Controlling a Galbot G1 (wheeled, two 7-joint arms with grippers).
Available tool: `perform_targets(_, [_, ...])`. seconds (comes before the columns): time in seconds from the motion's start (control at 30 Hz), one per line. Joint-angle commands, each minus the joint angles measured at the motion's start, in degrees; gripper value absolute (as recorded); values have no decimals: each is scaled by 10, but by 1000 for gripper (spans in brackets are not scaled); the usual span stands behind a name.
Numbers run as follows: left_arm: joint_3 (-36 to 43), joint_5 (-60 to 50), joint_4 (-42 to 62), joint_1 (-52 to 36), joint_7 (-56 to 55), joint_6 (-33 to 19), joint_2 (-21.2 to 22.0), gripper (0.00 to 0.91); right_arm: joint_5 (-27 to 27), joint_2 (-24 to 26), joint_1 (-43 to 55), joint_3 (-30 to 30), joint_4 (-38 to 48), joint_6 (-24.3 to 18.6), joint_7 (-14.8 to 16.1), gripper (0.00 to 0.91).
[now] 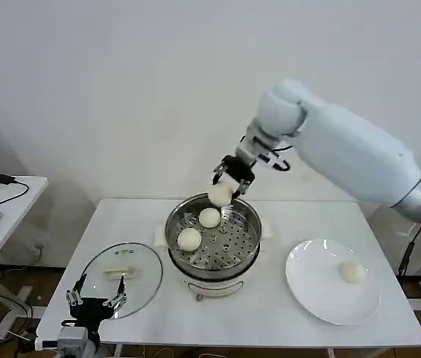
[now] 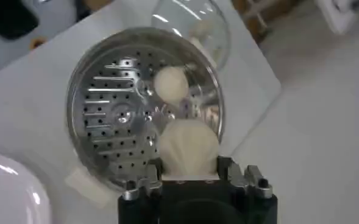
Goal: Take steamed baozi put them in steamer then cover it.
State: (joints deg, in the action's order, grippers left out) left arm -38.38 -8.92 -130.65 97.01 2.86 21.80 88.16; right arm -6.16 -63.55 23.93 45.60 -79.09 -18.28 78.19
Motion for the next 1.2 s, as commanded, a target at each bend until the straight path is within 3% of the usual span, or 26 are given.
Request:
perform_targets(0.03, [-1, -2, -1, 2, -1, -1, 4, 907, -86, -40, -22, 22, -53, -95, -8, 584])
perform_targets(0.37, [-8, 1, -13, 6, -2, -1, 9, 907, -115, -35, -61, 60, -43, -109, -5, 584])
perform_targets(1.2, [-9, 2, 2, -10, -1, -1, 9, 907, -121, -38, -110, 72, -22, -108, -2, 584])
